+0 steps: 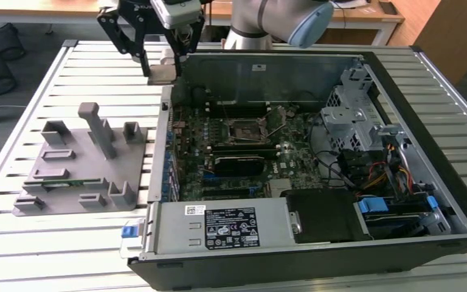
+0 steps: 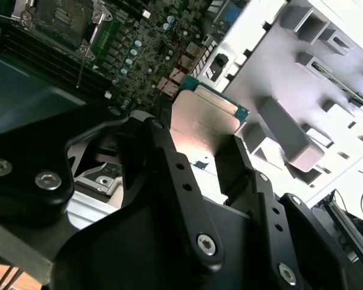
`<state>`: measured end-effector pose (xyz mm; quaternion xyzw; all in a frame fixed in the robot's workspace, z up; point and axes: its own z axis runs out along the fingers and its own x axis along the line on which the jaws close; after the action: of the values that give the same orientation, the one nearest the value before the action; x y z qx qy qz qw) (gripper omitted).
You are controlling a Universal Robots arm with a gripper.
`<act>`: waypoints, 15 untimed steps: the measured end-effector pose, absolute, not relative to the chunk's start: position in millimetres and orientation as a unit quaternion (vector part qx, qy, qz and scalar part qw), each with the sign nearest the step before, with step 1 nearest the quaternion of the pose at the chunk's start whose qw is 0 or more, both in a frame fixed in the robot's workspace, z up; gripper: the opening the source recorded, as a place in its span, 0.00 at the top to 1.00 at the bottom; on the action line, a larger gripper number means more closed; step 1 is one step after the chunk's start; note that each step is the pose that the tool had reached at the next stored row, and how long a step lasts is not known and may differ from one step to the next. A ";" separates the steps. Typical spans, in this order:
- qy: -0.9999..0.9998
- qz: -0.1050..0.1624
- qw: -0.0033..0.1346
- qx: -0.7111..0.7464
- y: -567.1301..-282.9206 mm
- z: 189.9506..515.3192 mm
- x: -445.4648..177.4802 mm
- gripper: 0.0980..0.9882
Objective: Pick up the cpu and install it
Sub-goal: 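Pick up the cpu and move it towards the insertion slot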
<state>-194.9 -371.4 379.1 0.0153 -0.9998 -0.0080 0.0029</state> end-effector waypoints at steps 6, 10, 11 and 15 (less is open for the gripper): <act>-1.000 -0.008 0.003 0.015 -370.5 379.1 -187.4 0.51; -1.000 -0.008 0.003 0.015 -369.8 379.1 -183.0 0.51; -1.000 -0.008 0.003 0.015 -369.5 379.1 -182.1 0.51; -1.000 -0.008 0.003 0.015 -366.9 379.1 -178.5 0.51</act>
<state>-178.5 -366.9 379.1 0.0153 -0.9998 -0.0080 0.0029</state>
